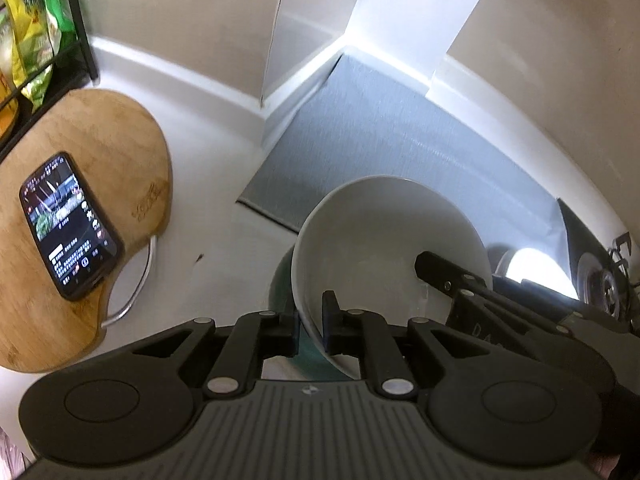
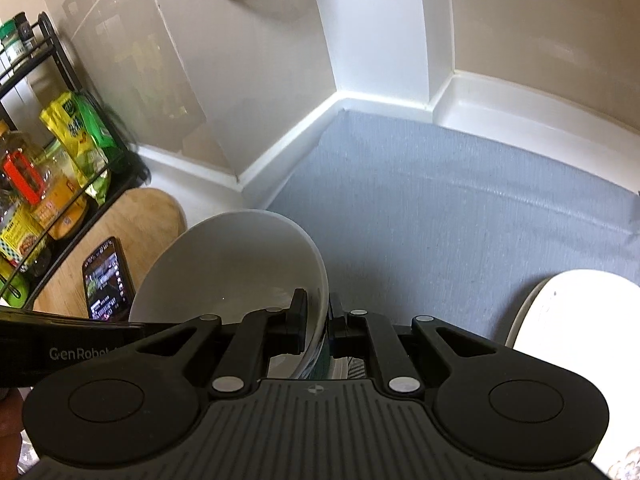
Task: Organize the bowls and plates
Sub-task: 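Carry the blue-banded bowl and lower it into the turquoise bowl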
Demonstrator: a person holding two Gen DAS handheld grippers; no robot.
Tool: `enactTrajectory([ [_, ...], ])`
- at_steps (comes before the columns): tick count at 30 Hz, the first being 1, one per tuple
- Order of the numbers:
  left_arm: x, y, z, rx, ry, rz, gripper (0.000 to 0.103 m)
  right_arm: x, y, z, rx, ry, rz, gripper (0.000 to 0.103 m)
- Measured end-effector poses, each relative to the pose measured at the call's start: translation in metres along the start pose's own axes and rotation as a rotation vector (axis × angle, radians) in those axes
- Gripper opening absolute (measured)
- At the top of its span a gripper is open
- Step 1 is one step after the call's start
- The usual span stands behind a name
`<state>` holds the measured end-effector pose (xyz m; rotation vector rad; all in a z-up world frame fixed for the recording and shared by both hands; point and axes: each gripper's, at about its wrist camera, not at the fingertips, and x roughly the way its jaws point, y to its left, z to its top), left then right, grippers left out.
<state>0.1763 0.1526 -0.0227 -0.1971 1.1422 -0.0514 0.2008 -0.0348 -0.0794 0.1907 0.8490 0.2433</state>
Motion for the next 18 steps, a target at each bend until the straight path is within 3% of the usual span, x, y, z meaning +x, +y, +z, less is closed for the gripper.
enactTrajectory([
  [18,0.01,0.005,-0.01,0.033,0.024,-0.009,0.015,0.002,0.019,-0.011,-0.184,-0.059,-0.087,0.011],
])
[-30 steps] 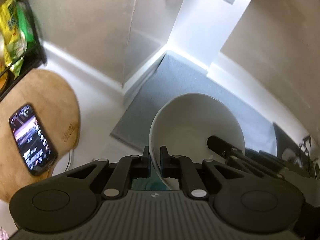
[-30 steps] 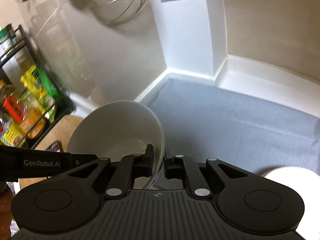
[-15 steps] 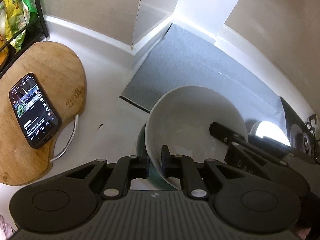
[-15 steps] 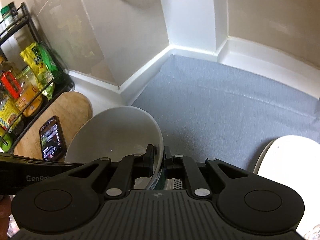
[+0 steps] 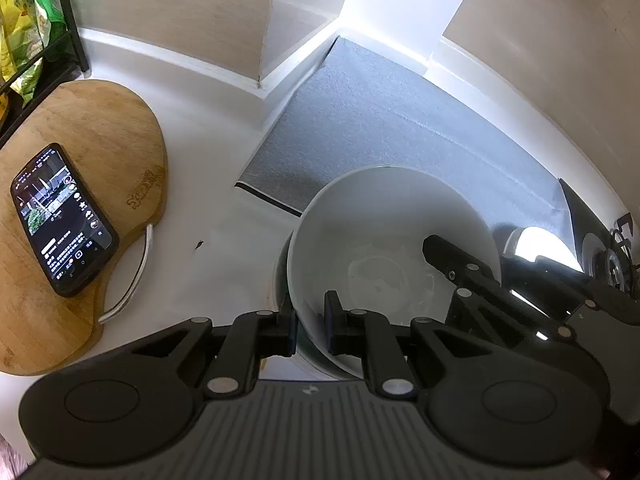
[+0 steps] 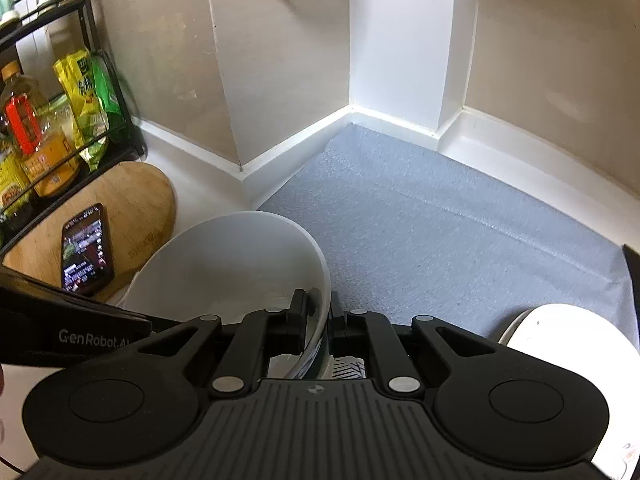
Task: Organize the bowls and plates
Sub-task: 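Carry the blue-banded bowl and lower it into the turquoise bowl, then close both grippers on opposite sides of the nested bowl stack rim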
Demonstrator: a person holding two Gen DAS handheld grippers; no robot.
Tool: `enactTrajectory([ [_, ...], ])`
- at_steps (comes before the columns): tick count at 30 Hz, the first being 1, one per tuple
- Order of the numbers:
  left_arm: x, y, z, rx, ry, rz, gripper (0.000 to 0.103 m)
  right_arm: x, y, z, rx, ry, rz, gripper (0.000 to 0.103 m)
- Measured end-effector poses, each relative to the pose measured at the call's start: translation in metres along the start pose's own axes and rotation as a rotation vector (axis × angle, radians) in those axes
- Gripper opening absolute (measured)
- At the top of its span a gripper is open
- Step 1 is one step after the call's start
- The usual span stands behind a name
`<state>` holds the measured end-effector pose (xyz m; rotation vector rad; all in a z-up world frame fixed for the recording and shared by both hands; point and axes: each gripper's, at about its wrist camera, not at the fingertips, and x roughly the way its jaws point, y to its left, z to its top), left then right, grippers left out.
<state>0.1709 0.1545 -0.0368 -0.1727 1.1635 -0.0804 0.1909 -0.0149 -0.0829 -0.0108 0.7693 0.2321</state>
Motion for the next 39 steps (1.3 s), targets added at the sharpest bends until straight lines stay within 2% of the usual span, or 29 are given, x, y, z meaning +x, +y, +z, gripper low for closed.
enactTrajectory([
  [4,0.004,-0.001,-0.001,0.013,0.008,0.007,0.015,0.004,0.003,-0.005,-0.034,0.004,-0.019,0.013],
  [7,0.006,0.0,-0.001,0.012,0.015,0.003,0.014,0.011,0.001,-0.009,-0.016,0.04,-0.007,0.015],
  [17,0.006,-0.001,0.002,0.041,0.01,0.008,0.015,0.015,-0.001,-0.009,-0.01,0.051,0.006,0.016],
  [20,0.002,-0.005,0.0,0.074,-0.011,0.026,0.015,0.017,-0.004,-0.01,-0.002,0.072,0.015,0.019],
  [25,-0.003,-0.009,-0.001,0.12,-0.043,0.047,0.015,0.018,-0.004,-0.01,-0.001,0.073,0.018,0.019],
  [28,-0.01,-0.013,-0.002,0.163,-0.102,0.087,0.015,0.018,-0.003,-0.009,-0.005,0.071,0.019,0.019],
  [30,-0.014,-0.014,0.0,0.182,-0.132,0.1,0.019,0.018,-0.003,-0.009,-0.009,0.066,0.018,0.019],
  [33,-0.014,-0.011,0.003,0.178,-0.129,0.086,0.03,0.018,-0.004,-0.008,-0.005,0.07,0.017,0.02],
  [34,-0.013,-0.01,0.004,0.181,-0.133,0.09,0.041,0.018,-0.006,-0.007,0.007,0.07,0.02,0.022],
  [35,-0.014,-0.01,0.003,0.183,-0.143,0.096,0.055,0.017,-0.008,-0.006,0.022,0.071,0.022,0.031],
  [38,-0.016,-0.009,0.001,0.171,-0.182,0.104,0.085,0.014,-0.012,-0.005,0.063,0.071,0.012,0.053],
  [39,-0.016,-0.007,0.001,0.164,-0.187,0.093,0.089,0.011,-0.014,-0.005,0.072,0.065,0.013,0.055],
])
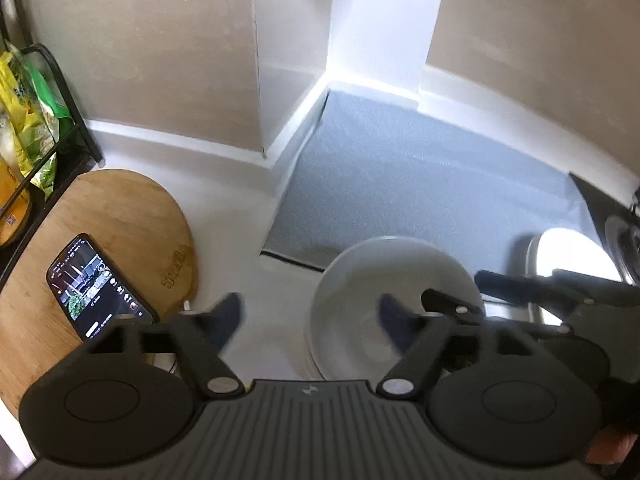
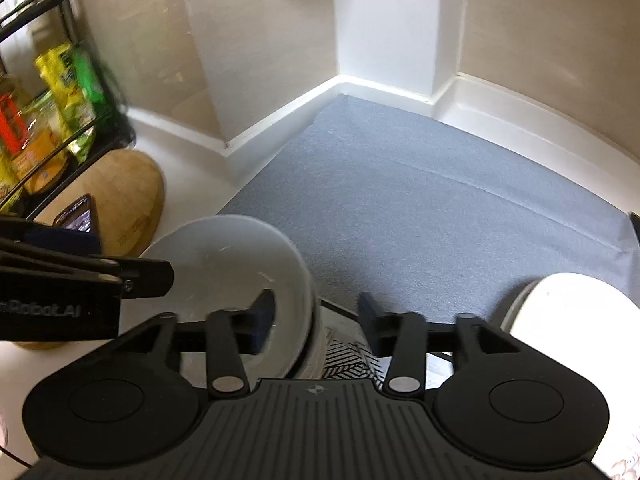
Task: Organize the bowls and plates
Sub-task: 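Close both grippers on opposite sides of the nested bowl stack rim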
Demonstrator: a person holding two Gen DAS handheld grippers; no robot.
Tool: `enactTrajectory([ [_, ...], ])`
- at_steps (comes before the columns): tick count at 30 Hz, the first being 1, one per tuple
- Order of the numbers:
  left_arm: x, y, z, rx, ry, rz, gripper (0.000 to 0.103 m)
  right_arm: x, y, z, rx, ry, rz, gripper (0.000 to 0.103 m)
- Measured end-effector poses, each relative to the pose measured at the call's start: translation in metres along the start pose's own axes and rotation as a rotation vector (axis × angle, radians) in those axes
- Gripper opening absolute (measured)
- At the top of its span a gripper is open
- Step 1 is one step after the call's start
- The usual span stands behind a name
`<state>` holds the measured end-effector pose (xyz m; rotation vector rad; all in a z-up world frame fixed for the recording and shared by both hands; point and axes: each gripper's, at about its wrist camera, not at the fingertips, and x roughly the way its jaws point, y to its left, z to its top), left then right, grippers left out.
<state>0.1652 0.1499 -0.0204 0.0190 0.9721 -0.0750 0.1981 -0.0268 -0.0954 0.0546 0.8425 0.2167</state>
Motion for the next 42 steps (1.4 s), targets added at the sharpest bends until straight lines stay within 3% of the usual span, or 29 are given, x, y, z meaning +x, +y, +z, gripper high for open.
enactTrajectory([
  [4,0.001,0.006,-0.001,-0.037,0.01,-0.038,0.097,-0.01,-0.006,-0.002,0.029,-0.014,0.018,0.07],
  [8,0.001,0.011,-0.009,-0.066,0.004,-0.051,0.103,-0.018,-0.011,-0.007,0.059,-0.01,0.04,0.075],
  [15,0.003,0.028,-0.026,-0.155,0.017,-0.107,0.103,-0.023,-0.018,-0.022,0.135,0.038,0.1,0.077],
  [22,0.004,0.049,-0.033,-0.242,0.027,-0.113,0.103,-0.025,-0.03,-0.029,0.229,0.067,0.128,0.078],
  [42,0.023,0.05,-0.028,-0.248,0.075,-0.115,0.103,-0.017,-0.034,-0.03,0.287,0.093,0.143,0.08],
])
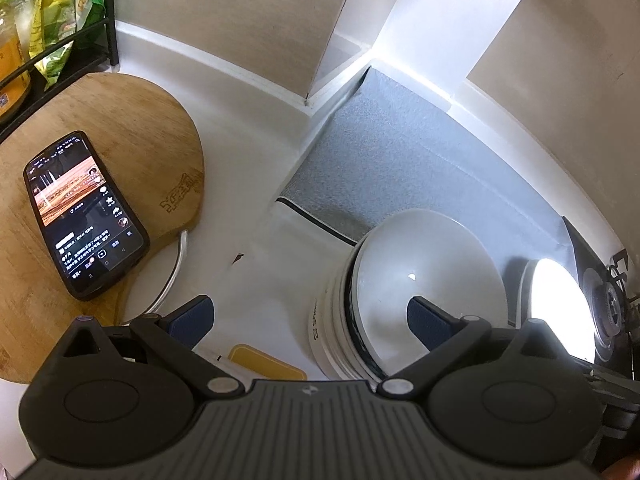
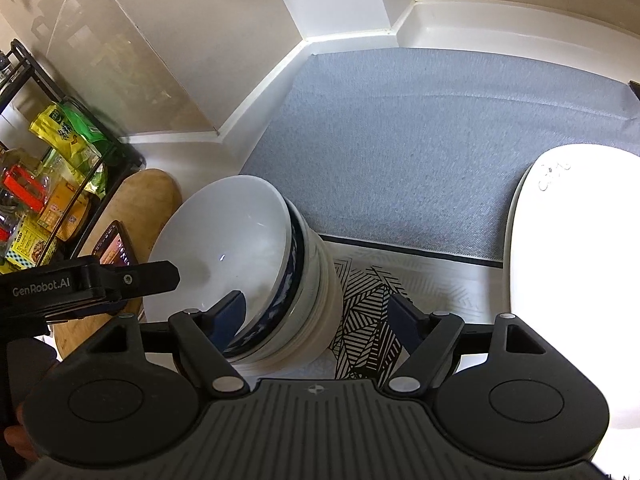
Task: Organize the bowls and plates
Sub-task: 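Close both grippers on opposite sides of the nested bowl stack rim, then lift the nested bowl stack up off the counter with both grippers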
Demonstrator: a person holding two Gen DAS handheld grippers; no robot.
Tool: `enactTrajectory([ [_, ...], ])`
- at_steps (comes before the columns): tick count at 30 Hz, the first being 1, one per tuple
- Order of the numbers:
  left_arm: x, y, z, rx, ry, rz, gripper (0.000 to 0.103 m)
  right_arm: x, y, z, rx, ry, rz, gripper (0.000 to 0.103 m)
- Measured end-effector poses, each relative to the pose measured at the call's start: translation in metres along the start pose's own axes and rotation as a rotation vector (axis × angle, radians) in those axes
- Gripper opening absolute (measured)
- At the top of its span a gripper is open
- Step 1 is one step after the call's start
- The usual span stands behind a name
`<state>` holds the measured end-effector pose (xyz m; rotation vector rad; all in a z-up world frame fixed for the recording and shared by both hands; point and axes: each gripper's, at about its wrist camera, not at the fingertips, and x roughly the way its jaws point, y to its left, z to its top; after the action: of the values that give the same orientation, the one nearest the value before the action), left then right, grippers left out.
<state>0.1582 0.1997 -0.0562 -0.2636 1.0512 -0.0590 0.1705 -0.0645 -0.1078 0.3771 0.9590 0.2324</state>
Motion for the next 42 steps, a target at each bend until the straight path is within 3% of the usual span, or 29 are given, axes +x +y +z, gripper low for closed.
enactTrajectory([
  [20,0.039,-0.01,0.011,0.065,0.065,-0.012,0.103,0.027,-0.005,0.0,0.075,0.049,0.011,0.081],
  [42,0.058,0.002,0.018,0.054,0.112,-0.009,0.103,0.043,-0.003,0.01,0.063,0.105,0.007,0.082],
])
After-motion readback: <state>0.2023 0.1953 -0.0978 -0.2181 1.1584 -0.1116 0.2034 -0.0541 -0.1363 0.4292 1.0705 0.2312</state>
